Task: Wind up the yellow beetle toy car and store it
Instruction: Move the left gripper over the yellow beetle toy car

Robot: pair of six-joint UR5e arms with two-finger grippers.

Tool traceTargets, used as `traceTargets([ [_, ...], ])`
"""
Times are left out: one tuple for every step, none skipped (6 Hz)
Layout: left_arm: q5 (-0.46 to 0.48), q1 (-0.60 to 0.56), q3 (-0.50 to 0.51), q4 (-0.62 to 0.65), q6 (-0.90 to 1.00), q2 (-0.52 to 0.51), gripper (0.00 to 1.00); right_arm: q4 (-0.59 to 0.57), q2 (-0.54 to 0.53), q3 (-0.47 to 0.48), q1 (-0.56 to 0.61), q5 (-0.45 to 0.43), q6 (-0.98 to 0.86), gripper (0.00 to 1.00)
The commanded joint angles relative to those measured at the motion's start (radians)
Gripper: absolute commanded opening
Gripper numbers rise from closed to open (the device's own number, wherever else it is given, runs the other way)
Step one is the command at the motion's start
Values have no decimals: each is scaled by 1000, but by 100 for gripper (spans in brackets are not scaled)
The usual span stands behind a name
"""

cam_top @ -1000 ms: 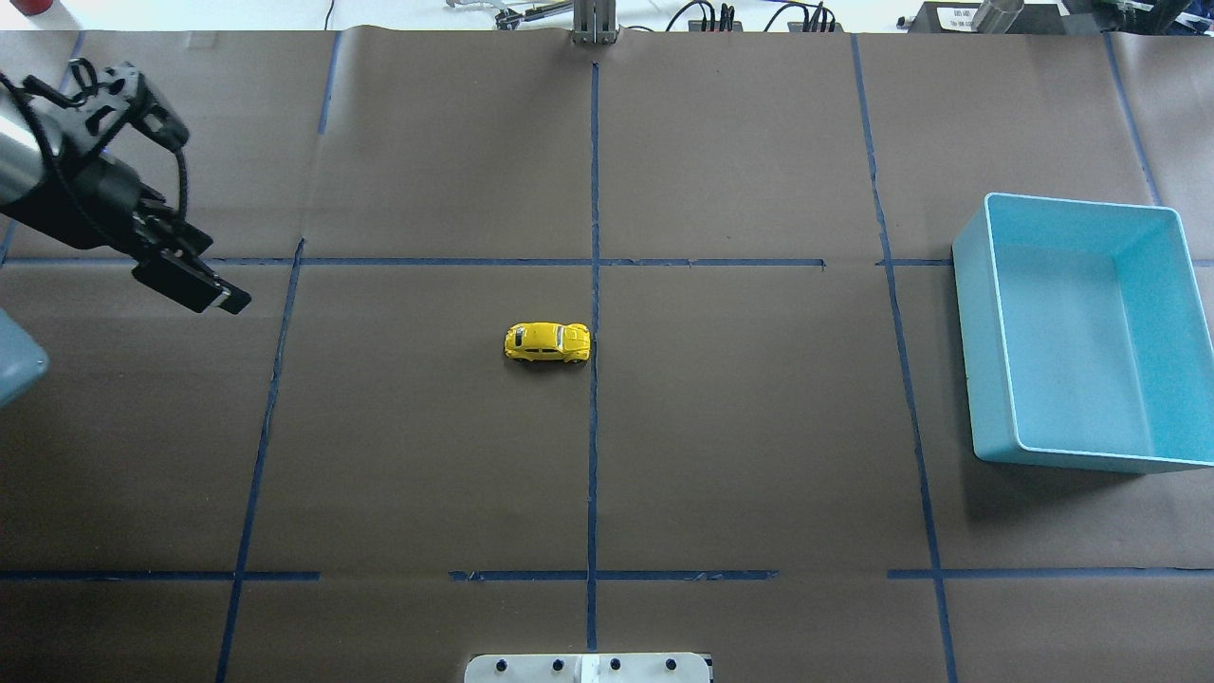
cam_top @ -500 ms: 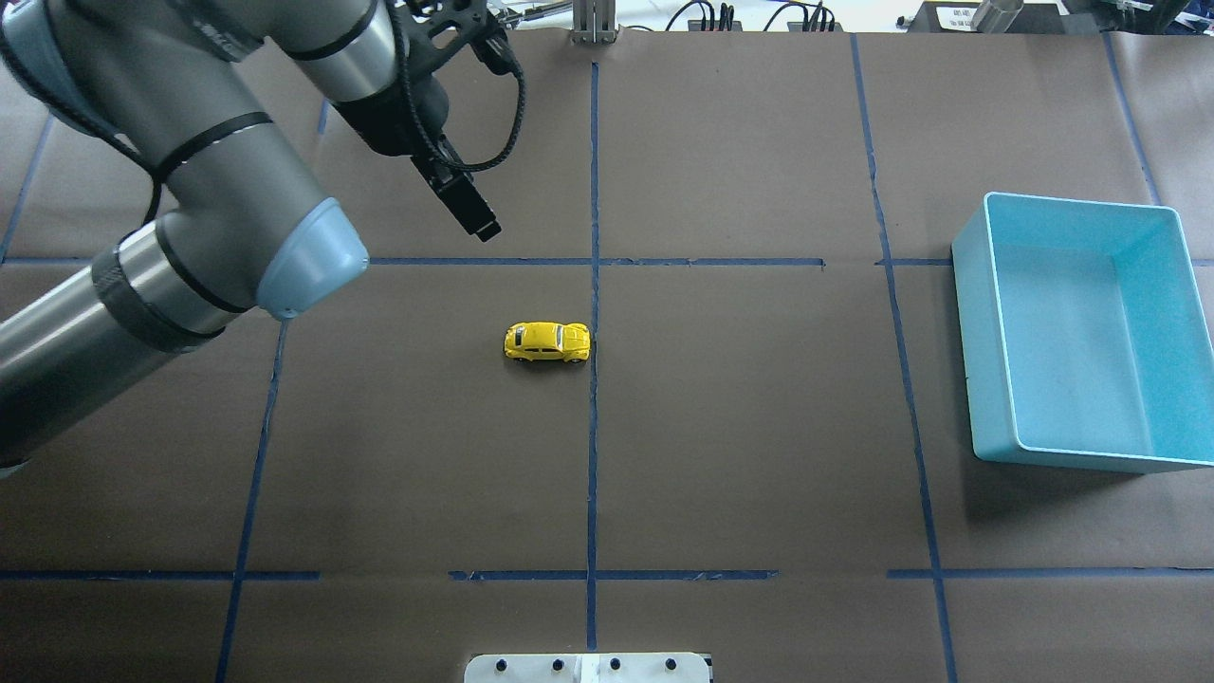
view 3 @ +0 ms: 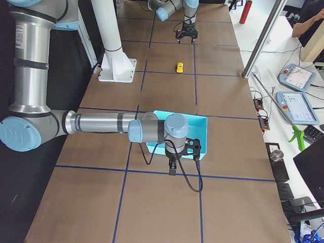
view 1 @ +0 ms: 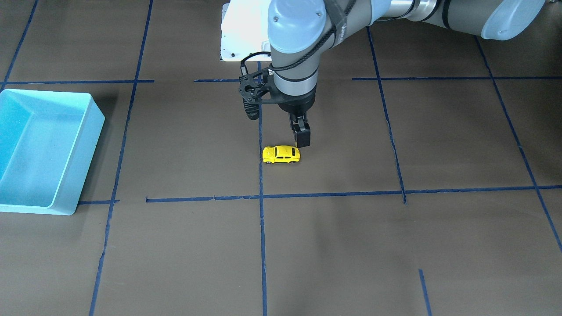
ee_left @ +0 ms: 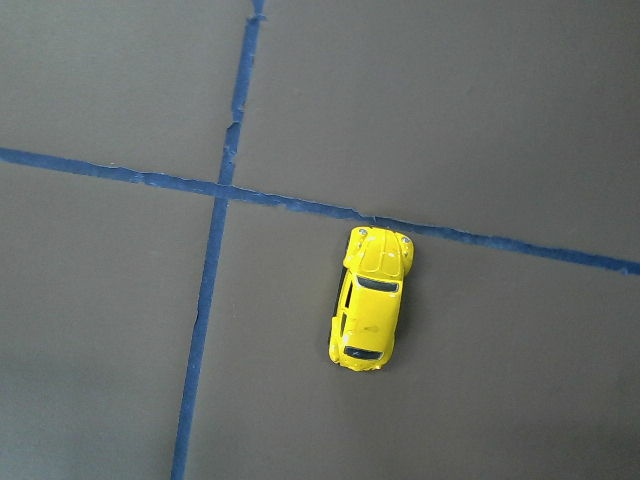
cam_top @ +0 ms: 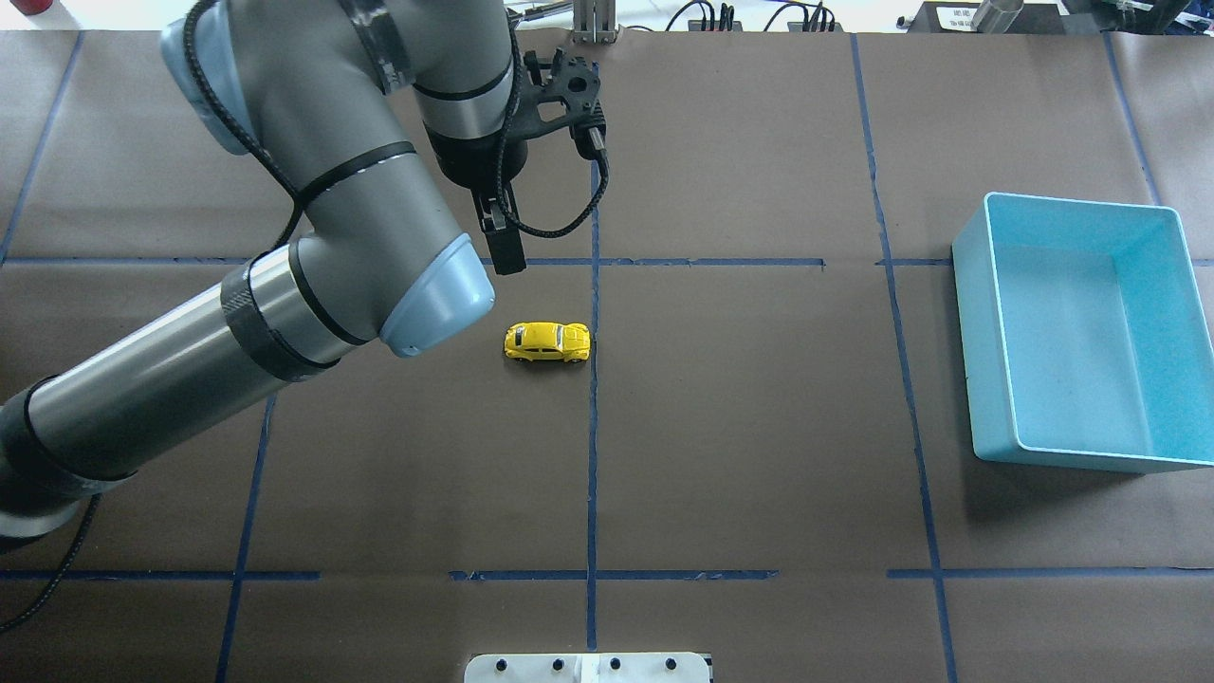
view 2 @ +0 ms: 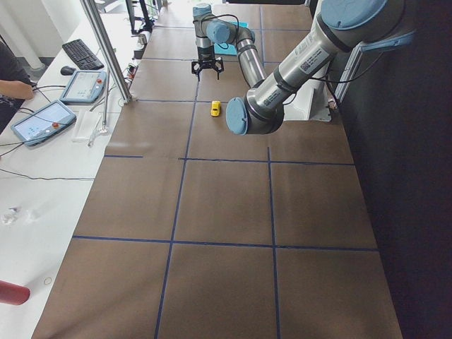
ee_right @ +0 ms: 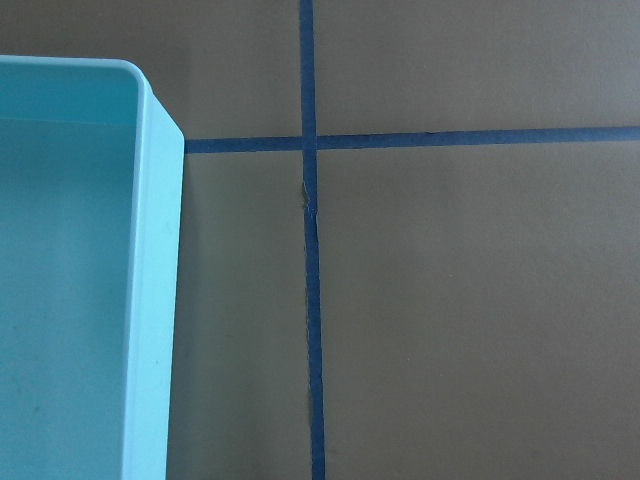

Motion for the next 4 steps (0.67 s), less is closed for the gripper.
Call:
traceTargets([
  [101, 50, 47, 11, 33, -32, 100, 0, -4, 2, 0, 0, 0, 100],
  [116, 68, 154, -69, 60, -65, 100, 0, -4, 0, 0, 0, 0, 100],
  [189, 126, 226, -123, 53, -81, 100, 0, -4, 0, 0, 0, 0, 100],
  [188, 143, 307, -232, 21, -83, 100, 2, -4, 0, 0, 0, 0, 100],
])
